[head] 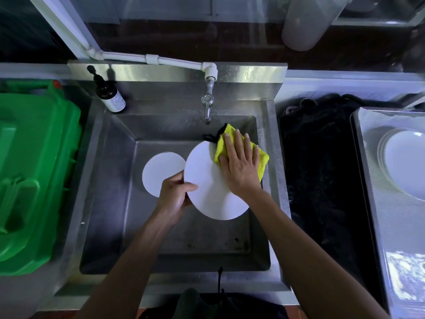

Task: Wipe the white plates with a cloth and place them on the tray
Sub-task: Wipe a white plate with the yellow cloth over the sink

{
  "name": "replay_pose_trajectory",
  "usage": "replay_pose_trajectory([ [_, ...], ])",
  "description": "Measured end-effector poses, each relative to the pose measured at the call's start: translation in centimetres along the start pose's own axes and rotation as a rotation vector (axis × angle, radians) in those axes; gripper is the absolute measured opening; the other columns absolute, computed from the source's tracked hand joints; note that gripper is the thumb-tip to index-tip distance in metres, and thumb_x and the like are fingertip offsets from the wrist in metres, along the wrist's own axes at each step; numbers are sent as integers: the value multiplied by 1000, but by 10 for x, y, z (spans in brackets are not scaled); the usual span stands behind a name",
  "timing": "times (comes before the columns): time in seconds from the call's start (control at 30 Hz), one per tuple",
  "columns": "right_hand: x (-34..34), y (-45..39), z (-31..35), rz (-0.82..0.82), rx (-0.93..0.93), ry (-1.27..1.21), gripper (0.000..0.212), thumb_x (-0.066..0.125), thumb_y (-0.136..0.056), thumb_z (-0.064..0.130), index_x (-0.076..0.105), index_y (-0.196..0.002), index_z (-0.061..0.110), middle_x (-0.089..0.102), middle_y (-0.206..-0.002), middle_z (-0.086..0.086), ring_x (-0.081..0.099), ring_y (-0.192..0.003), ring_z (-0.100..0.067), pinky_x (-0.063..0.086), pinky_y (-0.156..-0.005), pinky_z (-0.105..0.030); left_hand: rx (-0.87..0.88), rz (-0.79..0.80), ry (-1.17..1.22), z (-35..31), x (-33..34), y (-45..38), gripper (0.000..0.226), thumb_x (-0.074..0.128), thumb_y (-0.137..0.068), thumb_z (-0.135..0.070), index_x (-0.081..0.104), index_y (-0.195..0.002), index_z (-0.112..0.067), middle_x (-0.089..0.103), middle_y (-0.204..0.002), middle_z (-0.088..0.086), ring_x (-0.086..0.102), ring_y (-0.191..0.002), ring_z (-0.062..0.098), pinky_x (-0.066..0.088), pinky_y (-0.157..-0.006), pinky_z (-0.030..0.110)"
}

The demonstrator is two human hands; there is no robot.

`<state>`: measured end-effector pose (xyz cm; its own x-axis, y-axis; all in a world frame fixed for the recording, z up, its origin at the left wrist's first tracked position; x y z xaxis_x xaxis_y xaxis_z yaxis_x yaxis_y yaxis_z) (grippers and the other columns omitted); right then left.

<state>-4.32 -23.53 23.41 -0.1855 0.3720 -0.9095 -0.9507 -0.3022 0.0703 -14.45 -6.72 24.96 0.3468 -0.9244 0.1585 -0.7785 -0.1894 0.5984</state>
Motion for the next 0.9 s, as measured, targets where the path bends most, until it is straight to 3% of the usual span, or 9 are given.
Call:
replay_pose_trajectory([
  [0.17, 19, 24, -14, 61, 88, -51, 58, 21, -108, 43, -3, -160, 34, -18, -167, 4, -20, -153, -23, -3, -123, -53, 30, -102, 113, -4, -1, -1, 37, 64, -64, -7, 76, -99, -15, 76, -97, 8, 67, -88, 32, 52, -59, 39],
  [0.33, 36, 51, 4, 36, 135, -140, 58, 22, -108, 41, -4, -160, 33, -18, -167, 5, -25, -152, -23, -4, -124, -54, 57, -146, 192, -10, 0, -6, 41, 58, -80, 11, 75, -104, -17, 76, -107, 7, 69, -98, 31, 57, -71, 41],
  [0.53, 47, 66, 40, 62, 80, -184, 58, 15, -108, 42, -10, -159, 32, -23, -166, 3, -28, -151, -22, -9, -122, -56, 48, -173, 279, -8, -1, -8, 45, 56, -81, 14, 75, -110, -14, 74, -113, 14, 70, -100, 35, 56, -86, 51],
  [0.7, 46, 76, 69, 73, 59, -173, 58, 4, -105, 46, -8, -159, 31, -21, -166, 0, -26, -151, -23, -8, -122, -58, 55, -169, 292, -10, -2, -9, 42, 56, -77, 14, 76, -103, -13, 76, -104, 12, 72, -88, 28, 56, -67, 32],
  [0.83, 41, 85, 79, 75, -11, -143, 58, 8, -106, 46, -1, -161, 31, -17, -167, 1, -24, -152, -23, -9, -121, -59, 36, -178, 329, -7, -4, -8, 36, 53, -76, 15, 70, -90, -14, 67, -85, 8, 60, -71, 22, 45, -59, 27],
  [0.9, 40, 88, 76, 61, -30, -130, 57, 14, -108, 46, 3, -161, 31, -15, -168, 2, -22, -153, -22, -10, -121, -59, 32, -177, 351, -6, -6, -7, 36, 55, -78, 14, 71, -92, -14, 71, -92, 10, 66, -78, 25, 51, -62, 29],
])
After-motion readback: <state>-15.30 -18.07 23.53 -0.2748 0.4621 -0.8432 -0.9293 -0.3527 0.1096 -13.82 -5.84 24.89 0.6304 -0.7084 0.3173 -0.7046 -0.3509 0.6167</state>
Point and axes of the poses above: each hand's wrist, its own y-axis away from the middle knuckle, its own x-axis out of the palm, z = x × y, the point moved 4 cm from there along -y, towards the middle knuckle
